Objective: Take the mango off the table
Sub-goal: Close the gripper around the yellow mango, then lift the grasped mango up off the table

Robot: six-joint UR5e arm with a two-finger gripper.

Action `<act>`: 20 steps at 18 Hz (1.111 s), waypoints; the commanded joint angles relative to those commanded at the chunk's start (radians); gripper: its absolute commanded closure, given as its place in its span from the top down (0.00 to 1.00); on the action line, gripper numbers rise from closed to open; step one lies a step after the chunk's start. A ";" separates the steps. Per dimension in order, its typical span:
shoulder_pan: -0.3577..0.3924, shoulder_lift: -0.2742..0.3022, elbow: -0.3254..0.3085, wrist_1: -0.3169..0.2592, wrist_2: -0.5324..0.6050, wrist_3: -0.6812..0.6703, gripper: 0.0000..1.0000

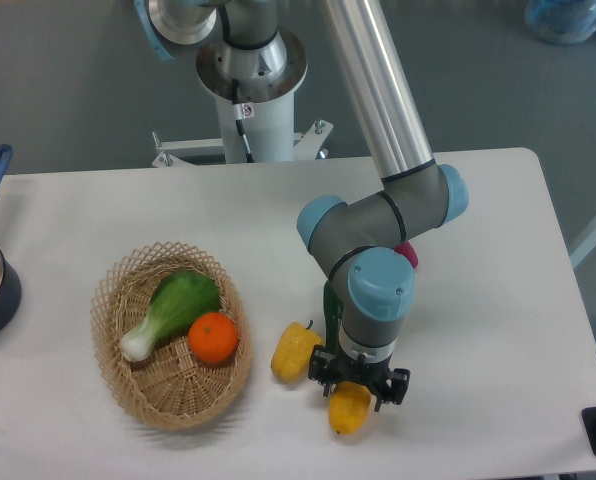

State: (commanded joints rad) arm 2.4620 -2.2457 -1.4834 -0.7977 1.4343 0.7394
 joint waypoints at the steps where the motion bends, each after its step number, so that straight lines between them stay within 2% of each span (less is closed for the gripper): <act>1: 0.000 0.000 0.002 -0.002 0.002 0.000 0.50; 3: 0.000 -0.002 0.009 -0.002 0.002 -0.002 0.44; 5: 0.002 -0.002 0.017 0.002 0.002 0.000 0.32; 11: 0.002 0.023 0.058 0.003 -0.003 -0.005 0.32; 15: 0.002 0.107 0.097 0.003 -0.008 -0.031 0.32; 20: 0.020 0.218 0.106 0.003 -0.029 -0.043 0.32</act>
State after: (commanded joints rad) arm 2.4819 -2.0281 -1.3775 -0.7946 1.4052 0.6964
